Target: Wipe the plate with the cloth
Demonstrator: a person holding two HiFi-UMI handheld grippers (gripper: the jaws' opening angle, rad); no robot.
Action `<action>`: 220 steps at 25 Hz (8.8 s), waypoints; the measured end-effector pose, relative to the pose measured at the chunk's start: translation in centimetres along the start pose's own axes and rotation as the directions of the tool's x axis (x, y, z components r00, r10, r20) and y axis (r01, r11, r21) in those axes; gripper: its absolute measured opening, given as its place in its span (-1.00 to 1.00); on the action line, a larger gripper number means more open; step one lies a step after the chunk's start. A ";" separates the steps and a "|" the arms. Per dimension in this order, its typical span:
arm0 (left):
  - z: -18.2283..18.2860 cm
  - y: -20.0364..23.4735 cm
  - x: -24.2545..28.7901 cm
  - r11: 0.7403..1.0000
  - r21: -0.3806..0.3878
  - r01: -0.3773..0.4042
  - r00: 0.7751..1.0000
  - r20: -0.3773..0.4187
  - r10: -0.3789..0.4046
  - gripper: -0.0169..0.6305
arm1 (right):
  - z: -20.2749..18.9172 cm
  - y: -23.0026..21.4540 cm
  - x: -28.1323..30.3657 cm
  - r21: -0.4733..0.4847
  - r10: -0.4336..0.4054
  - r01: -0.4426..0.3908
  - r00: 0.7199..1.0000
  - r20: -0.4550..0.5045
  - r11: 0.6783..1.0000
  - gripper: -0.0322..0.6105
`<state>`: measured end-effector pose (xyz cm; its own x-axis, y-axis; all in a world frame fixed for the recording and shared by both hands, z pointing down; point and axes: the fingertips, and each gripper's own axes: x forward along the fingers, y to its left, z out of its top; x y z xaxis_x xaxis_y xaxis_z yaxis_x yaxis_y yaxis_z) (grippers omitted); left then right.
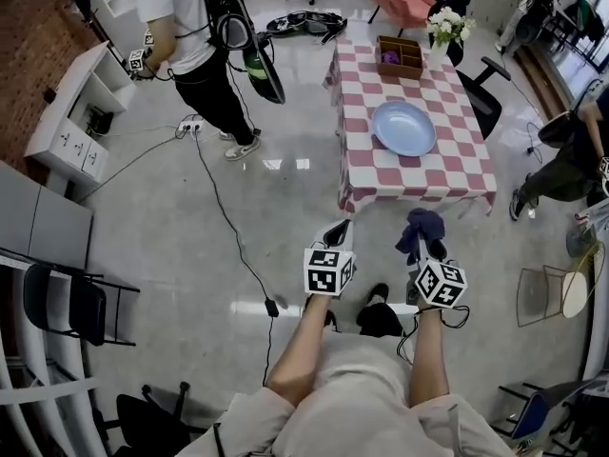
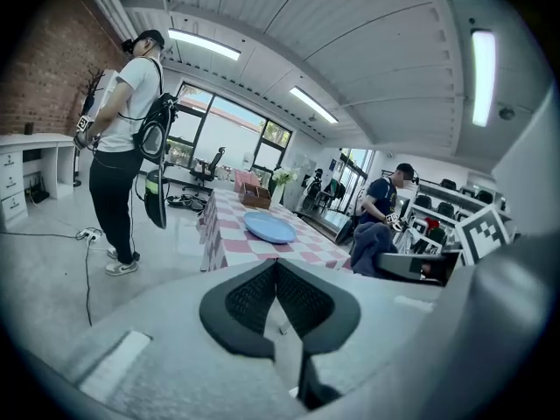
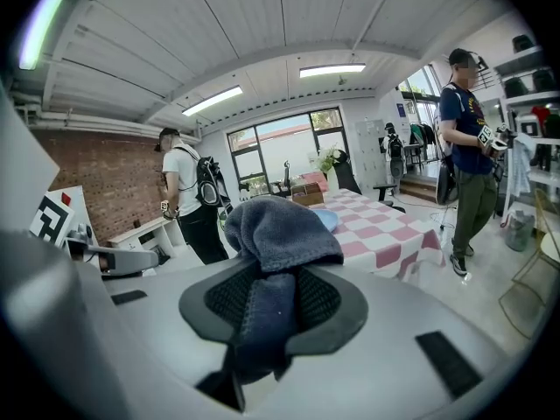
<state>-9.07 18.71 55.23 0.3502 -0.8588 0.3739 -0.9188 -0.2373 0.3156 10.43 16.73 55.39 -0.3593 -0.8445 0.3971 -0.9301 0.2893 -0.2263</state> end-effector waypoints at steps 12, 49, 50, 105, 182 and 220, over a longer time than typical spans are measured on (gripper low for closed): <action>4.3 4.0 4.6 0.998 0.016 -0.058 0.998 0.021 0.058 -0.91 | 4.2 0.6 8.4 -0.019 0.073 -0.073 0.997 0.014 0.997 -0.54; 11.2 3.8 26.4 0.972 0.027 -0.234 0.971 -0.046 0.235 -0.91 | 12.8 -12.5 27.6 -0.036 0.288 -0.293 0.952 -0.103 0.955 -0.54; 11.1 4.0 26.6 0.970 0.027 -0.242 0.969 -0.055 0.243 -0.91 | 12.5 -12.7 27.7 -0.028 0.290 -0.295 0.951 -0.108 0.955 -0.54; 13.1 11.9 43.3 0.997 -0.073 0.019 0.961 -0.273 -0.039 -0.83 | 13.7 -13.4 42.1 -0.092 0.194 -0.235 0.926 -0.324 0.968 -0.54; 18.8 6.1 38.6 0.951 0.121 0.284 0.955 -0.121 -0.270 -0.84 | 19.8 -12.2 40.3 -0.351 -0.074 0.019 0.987 -0.145 0.936 -0.51; 25.2 16.4 35.9 0.972 -0.201 -0.123 0.962 0.218 0.166 -0.84 | 14.9 -2.9 40.3 -0.469 0.177 -0.302 0.940 -0.293 0.830 -0.53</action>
<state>-16.18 -27.43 51.90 0.1440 -0.9645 0.2215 -0.8992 -0.0341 0.4362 -0.21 -24.85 58.82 -0.5242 -0.6104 0.5938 -0.6990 0.7067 0.1093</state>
